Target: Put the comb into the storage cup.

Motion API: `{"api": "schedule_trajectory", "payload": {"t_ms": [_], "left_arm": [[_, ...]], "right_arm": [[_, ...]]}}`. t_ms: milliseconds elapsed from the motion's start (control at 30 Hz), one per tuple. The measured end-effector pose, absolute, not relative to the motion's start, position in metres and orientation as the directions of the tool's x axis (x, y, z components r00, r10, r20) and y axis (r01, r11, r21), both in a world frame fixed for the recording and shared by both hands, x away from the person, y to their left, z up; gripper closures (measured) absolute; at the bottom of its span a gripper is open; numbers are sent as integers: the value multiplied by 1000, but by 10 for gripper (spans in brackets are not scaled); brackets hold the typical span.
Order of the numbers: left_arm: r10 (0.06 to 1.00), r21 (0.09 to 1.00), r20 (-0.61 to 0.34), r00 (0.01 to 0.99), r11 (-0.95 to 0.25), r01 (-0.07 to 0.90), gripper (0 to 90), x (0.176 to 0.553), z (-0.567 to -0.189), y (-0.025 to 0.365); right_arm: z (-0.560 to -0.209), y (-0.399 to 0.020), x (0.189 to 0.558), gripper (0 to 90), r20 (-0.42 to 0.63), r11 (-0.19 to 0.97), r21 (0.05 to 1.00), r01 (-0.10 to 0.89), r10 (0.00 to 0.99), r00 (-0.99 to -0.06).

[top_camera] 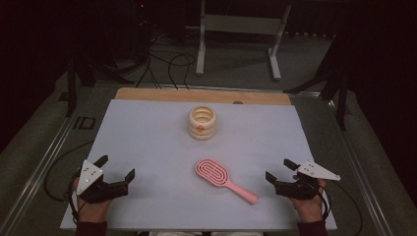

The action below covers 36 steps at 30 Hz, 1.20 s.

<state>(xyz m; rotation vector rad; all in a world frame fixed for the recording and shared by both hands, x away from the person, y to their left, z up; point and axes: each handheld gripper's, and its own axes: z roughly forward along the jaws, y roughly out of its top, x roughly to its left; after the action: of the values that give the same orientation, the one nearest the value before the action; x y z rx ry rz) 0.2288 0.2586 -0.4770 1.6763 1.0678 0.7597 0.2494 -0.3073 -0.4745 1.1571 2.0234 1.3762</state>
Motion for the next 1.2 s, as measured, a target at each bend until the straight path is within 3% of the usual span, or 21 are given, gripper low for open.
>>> {"api": "schedule_trajectory", "payload": {"t_ms": [1200], "left_arm": [[912, 935, 29, 410, -170, 311, 0, 228, -479, 251]], "right_arm": [[-455, -244, 282, 85, 93, 343, 800, 493, 740, -666]]}}
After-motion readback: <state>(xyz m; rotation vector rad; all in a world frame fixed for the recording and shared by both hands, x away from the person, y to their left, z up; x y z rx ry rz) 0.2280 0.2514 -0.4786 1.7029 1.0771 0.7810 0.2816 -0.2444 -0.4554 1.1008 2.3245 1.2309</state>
